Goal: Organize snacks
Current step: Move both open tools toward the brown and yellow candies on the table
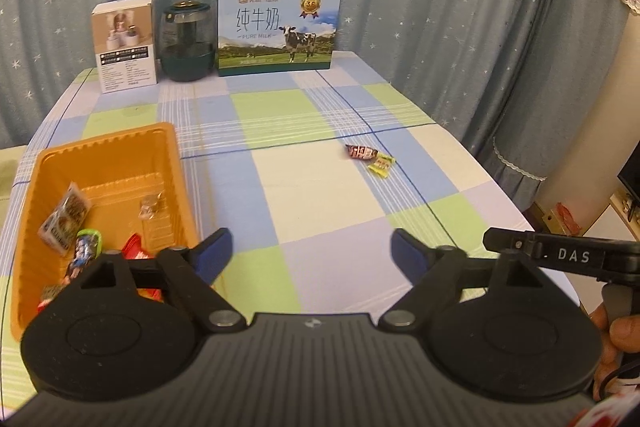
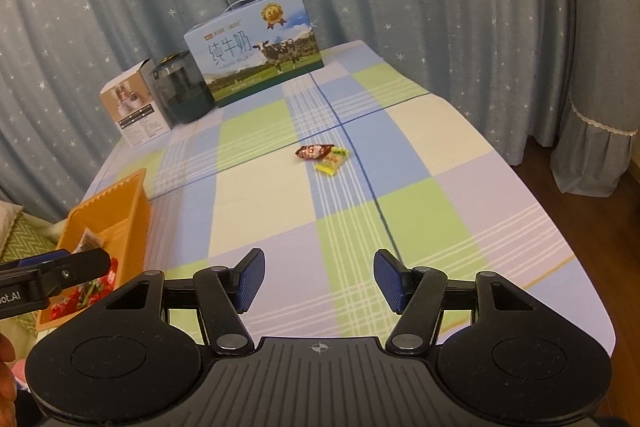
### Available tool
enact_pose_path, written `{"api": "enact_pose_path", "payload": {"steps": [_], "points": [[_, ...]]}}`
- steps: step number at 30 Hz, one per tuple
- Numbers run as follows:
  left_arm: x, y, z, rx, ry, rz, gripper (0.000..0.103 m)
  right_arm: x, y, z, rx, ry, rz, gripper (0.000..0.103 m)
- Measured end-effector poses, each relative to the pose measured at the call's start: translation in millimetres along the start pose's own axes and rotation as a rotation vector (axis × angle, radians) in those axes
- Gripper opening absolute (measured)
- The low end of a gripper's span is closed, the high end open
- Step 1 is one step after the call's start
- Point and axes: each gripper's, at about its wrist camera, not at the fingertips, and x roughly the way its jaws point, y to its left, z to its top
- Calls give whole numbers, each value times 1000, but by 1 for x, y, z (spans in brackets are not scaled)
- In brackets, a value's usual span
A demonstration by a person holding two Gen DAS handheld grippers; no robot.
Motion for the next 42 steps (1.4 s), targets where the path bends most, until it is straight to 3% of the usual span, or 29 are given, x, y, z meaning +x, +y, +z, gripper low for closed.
{"api": "enact_pose_path", "payload": {"steps": [9, 12, 27, 37, 42], "points": [[50, 7, 29, -7, 11, 8, 93, 47, -9, 26, -3, -29, -18, 61], [73, 10, 38, -13, 14, 12, 99, 71, -15, 33, -3, -25, -21, 60], [169, 23, 71, -22, 15, 94, 99, 194, -22, 66, -33, 2, 5, 60], [189, 25, 77, -32, 22, 63, 99, 241, -18, 72, -64, -3, -26, 43], [196, 25, 74, -25, 34, 64, 99, 250, -7, 71, -148, -18, -60, 37]]}}
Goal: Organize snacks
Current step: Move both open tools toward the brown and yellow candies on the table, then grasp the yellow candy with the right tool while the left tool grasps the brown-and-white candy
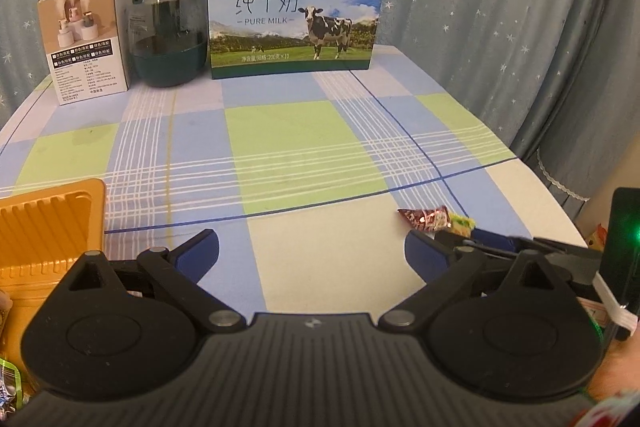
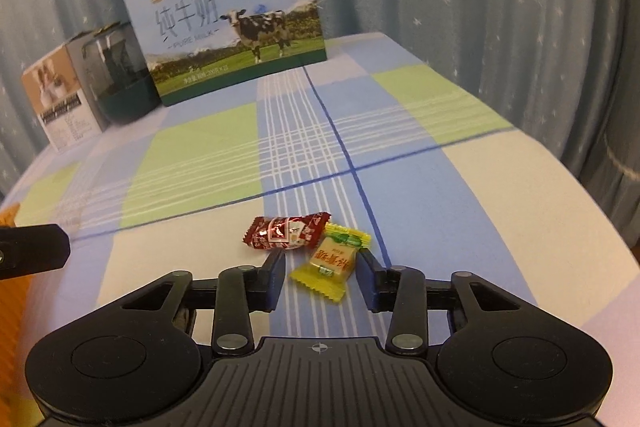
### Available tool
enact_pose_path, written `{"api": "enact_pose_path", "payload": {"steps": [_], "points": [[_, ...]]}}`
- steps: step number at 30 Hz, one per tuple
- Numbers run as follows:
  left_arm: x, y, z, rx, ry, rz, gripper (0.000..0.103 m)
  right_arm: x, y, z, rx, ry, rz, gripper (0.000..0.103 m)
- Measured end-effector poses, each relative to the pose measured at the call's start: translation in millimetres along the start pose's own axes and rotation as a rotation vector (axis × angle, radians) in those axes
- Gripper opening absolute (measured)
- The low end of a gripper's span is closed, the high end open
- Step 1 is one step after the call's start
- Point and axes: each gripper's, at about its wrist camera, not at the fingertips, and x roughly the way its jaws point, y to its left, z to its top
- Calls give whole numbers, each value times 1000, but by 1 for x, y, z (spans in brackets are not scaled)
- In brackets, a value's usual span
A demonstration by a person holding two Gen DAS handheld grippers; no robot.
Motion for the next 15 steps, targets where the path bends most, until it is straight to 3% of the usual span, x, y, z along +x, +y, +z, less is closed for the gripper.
{"api": "enact_pose_path", "payload": {"steps": [5, 15], "points": [[5, -3, -2, 18, 7, -3, 99, 1, -2, 0, -7, -2, -6, 29], [10, -14, -2, 64, 17, -27, 99, -38, -13, -2, -81, 48, 26, 28]]}}
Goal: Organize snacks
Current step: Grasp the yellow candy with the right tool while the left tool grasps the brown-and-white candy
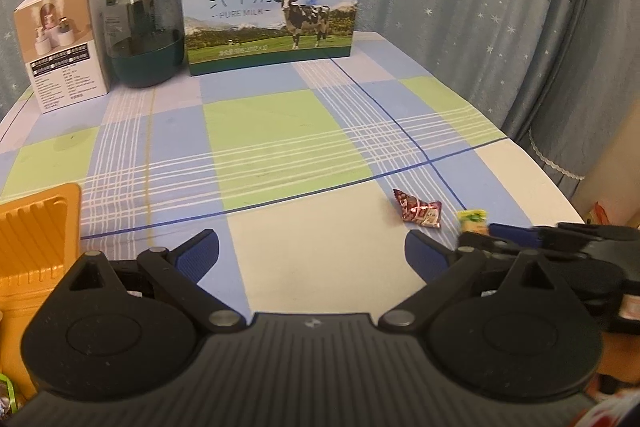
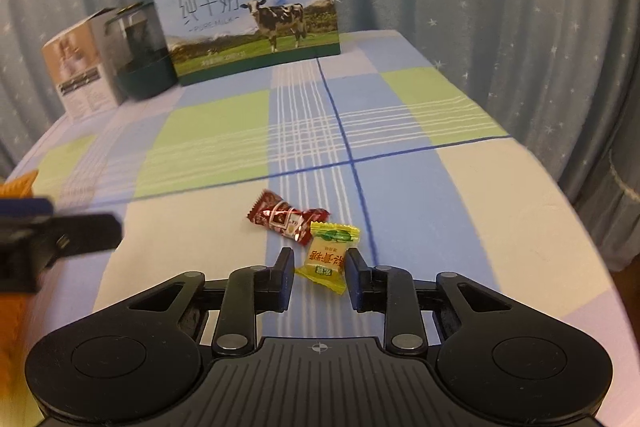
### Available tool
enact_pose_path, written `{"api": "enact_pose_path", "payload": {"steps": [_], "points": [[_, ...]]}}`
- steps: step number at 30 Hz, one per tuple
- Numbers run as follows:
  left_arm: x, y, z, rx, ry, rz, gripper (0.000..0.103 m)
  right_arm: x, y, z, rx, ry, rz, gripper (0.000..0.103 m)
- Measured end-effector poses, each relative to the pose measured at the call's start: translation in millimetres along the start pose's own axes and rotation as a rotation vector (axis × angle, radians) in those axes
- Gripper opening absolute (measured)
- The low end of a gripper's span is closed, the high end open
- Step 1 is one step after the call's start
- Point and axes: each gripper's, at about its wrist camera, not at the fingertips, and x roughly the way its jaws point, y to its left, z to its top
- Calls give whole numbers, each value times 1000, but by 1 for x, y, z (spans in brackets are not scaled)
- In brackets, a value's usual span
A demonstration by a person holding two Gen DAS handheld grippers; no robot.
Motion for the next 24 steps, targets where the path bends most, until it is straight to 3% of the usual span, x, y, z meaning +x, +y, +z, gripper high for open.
{"api": "enact_pose_path", "payload": {"steps": [5, 12, 24], "points": [[13, -16, 5, 61, 3, -27, 94, -18, -16, -2, -43, -23, -37, 28], [41, -49, 12, 152, -3, -77, 84, -16, -51, -6, 59, -12, -61, 28], [82, -75, -1, 154, -41, -119, 73, -19, -67, -3, 157, -33, -50, 28]]}}
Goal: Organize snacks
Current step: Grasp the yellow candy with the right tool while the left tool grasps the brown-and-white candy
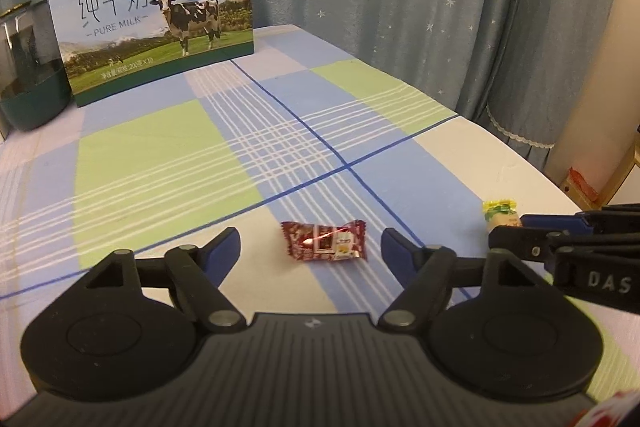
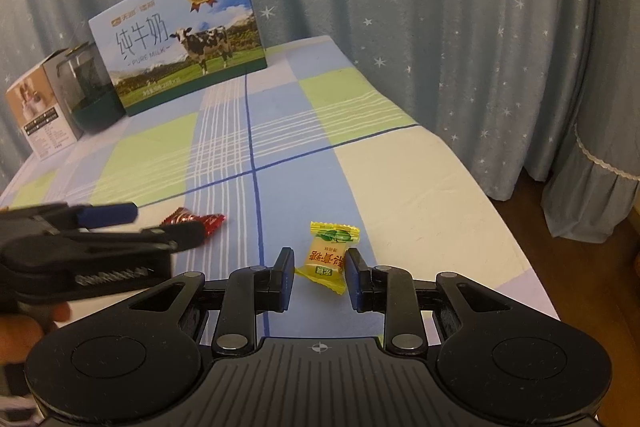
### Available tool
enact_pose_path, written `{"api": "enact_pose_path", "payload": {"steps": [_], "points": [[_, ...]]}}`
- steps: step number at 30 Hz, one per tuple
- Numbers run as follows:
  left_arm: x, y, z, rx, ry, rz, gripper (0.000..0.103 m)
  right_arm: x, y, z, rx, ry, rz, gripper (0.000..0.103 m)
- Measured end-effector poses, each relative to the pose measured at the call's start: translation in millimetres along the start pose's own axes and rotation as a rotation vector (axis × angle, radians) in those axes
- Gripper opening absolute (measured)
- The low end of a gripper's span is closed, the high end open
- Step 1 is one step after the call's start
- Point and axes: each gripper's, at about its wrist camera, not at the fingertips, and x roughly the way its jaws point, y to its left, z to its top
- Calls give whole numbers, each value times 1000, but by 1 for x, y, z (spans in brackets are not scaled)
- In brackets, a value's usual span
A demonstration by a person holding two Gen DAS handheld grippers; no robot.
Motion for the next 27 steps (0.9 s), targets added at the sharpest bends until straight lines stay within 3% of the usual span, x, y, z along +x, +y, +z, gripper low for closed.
{"api": "enact_pose_path", "payload": {"steps": [4, 14, 27], "points": [[7, -10, -4, 33, -23, 8, 68, -1, 0, 0, 14, -4, 4, 28], [11, -12, -9, 33, -37, 21, 35, 1, 1, 1, 4, -8, 2, 28], [-38, 2, -18, -80, -12, 37, 32, -1, 14, -2, -33, -5, 17, 28]]}}
